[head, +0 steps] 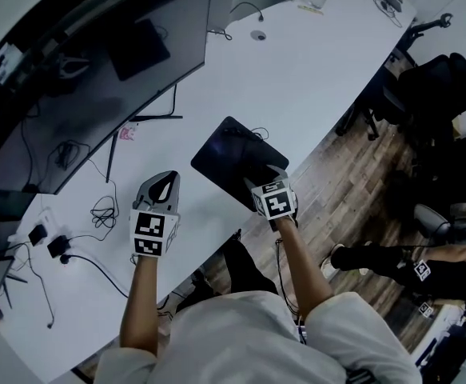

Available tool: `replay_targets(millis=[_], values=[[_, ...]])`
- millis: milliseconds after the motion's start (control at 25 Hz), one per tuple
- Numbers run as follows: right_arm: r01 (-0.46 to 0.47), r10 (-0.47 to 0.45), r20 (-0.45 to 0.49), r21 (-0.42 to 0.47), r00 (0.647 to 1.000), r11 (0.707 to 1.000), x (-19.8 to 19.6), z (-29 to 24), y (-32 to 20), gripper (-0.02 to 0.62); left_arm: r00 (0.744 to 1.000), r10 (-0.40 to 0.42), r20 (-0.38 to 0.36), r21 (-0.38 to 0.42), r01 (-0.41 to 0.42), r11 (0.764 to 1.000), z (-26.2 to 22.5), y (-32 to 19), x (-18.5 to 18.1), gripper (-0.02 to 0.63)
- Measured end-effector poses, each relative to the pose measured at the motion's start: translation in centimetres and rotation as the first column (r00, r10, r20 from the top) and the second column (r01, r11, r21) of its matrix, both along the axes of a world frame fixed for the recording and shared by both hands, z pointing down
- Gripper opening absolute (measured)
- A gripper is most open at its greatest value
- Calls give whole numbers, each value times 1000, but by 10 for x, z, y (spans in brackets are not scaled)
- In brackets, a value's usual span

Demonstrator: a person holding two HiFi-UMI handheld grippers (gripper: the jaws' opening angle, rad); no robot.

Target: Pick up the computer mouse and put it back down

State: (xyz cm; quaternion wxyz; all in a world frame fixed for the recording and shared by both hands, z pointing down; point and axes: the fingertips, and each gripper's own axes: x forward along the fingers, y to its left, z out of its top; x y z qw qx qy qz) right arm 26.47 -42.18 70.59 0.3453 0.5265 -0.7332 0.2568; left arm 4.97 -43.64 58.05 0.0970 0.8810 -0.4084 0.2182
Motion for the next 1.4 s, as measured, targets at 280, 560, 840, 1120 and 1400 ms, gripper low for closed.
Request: replay_targets(millis=[280,560,840,1120,1400], values=[[-70,77,-29,177,997,982,4,-87,27,180,1000,15,-23,97,-13,995,-46,31,-25,20],[-131,154,-30,385,988,914,-4,-194,85,14,995,83,-50,217,-70,974,-109,70,-42,20],[-113,155,-34,536,987,837,-25,-290,147,14,985,151,-79,313,-119,942,-169,111,-48,20],[-43,124,-81,642,989,766,-52,-365,198,14,974,212,-83,411,-160,897,-231,155,-47,20],[2,103,-110,695,989,719,-78,-402,236,14,961,258,-95,474,-185,861,-270,194,-48,20]])
